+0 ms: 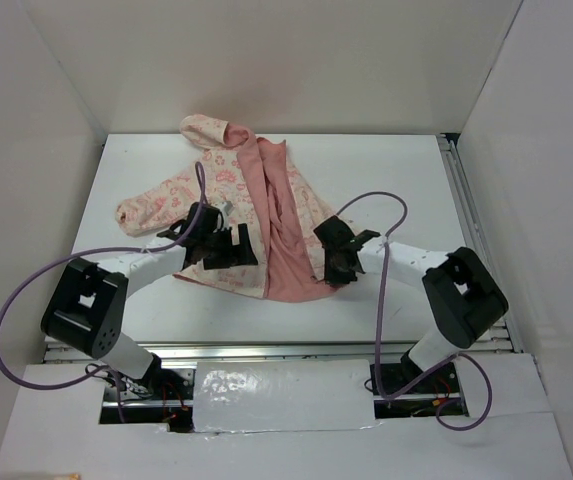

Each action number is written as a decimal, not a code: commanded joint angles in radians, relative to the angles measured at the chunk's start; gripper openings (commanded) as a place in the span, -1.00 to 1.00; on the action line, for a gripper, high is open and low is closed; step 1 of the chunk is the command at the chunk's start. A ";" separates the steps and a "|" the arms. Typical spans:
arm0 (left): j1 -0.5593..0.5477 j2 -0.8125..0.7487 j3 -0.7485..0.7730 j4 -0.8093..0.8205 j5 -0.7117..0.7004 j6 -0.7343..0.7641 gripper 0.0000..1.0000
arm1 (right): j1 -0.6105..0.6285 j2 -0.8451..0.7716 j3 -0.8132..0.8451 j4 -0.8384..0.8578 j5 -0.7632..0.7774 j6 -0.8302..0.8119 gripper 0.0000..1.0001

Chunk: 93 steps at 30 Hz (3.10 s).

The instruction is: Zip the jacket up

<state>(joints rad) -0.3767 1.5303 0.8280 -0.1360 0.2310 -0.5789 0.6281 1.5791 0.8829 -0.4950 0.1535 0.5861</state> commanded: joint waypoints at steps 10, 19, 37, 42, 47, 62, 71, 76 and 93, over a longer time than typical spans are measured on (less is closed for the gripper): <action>-0.001 -0.022 0.006 -0.011 -0.016 -0.001 0.99 | -0.206 -0.119 -0.070 -0.013 -0.134 0.052 -0.86; -0.071 -0.111 0.023 0.053 0.086 0.097 0.99 | -0.222 -0.238 0.043 0.110 -0.595 -0.034 -1.00; -0.369 0.007 0.221 0.139 -0.012 0.177 0.99 | -0.263 -0.232 0.143 0.138 -0.867 0.103 -1.00; -0.372 0.014 0.229 0.118 -0.050 0.160 0.99 | -0.284 -0.267 0.140 0.110 -0.878 0.086 -0.99; -0.373 0.033 0.266 0.108 -0.084 0.178 0.81 | -0.292 -0.277 0.128 0.088 -0.893 0.060 -0.99; -0.373 0.090 0.247 0.093 -0.202 0.108 0.56 | -0.317 -0.280 -0.092 0.047 -0.677 0.011 -0.98; -0.373 0.162 0.203 0.067 -0.219 0.048 0.60 | -0.346 -0.101 -0.243 0.069 -0.560 0.020 -0.98; -0.373 0.168 0.194 0.067 -0.214 0.036 0.60 | -0.324 -0.126 -0.269 0.026 -0.450 0.027 -0.93; -0.372 -0.022 0.066 0.055 -0.189 0.010 0.69 | -0.061 -0.482 -0.087 -0.143 -0.066 -0.107 0.99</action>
<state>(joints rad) -0.7490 1.5623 0.9092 -0.0830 0.0422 -0.5362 0.5388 1.1366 0.7322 -0.5896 -0.0330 0.5228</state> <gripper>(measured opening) 0.839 0.985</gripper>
